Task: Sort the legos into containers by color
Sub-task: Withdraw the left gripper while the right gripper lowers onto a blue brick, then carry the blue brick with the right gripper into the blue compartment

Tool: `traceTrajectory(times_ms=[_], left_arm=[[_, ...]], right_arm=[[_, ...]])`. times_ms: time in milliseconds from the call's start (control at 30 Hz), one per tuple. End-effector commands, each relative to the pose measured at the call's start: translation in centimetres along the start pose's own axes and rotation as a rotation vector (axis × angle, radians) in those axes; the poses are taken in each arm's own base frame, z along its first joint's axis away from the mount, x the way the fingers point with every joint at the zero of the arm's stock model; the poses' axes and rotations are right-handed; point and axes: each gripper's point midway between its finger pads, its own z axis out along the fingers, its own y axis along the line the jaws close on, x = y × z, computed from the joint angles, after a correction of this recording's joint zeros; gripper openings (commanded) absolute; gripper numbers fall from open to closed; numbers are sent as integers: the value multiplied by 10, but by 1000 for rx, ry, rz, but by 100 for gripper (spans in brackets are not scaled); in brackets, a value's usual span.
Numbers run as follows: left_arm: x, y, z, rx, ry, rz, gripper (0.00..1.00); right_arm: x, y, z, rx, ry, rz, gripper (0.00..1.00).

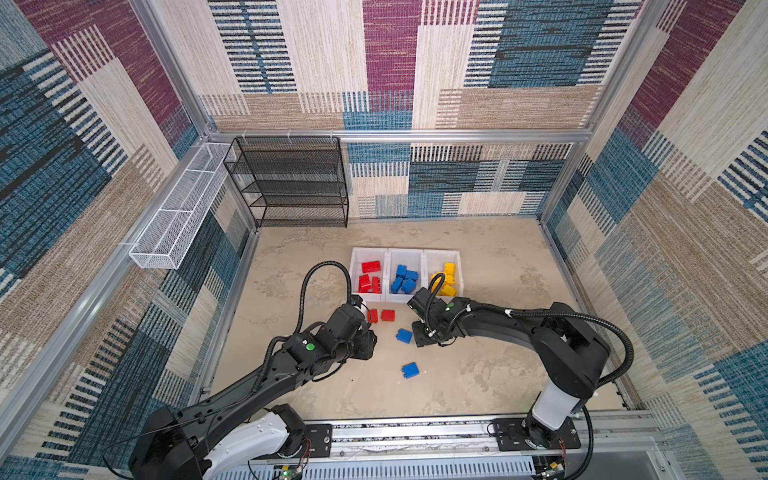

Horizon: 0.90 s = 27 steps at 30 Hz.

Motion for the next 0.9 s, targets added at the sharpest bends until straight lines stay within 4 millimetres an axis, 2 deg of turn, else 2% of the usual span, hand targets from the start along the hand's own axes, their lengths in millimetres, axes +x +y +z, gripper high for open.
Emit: traceTrajectory(times_ms=[0,333,533,667,867], left_arm=[[-3,0,-1,3,-22,-15,51],[1,4,-1,-6,-22,-17,51],[3,6,-1,-16,-17,-22,51],[6,10,-4,-28,-8,-28,51],[13,18,-12,-38,-24,-46,51]], right_arm=[[-1,0,1,15,-6,-4,45],[-1,2,-3,11,-10,0,33],[-14,7,-18,-8,-62,-9,31],[-34,18,-25,-23,-89,-51,31],[-88,31,-31,-38,-149,-103,31]])
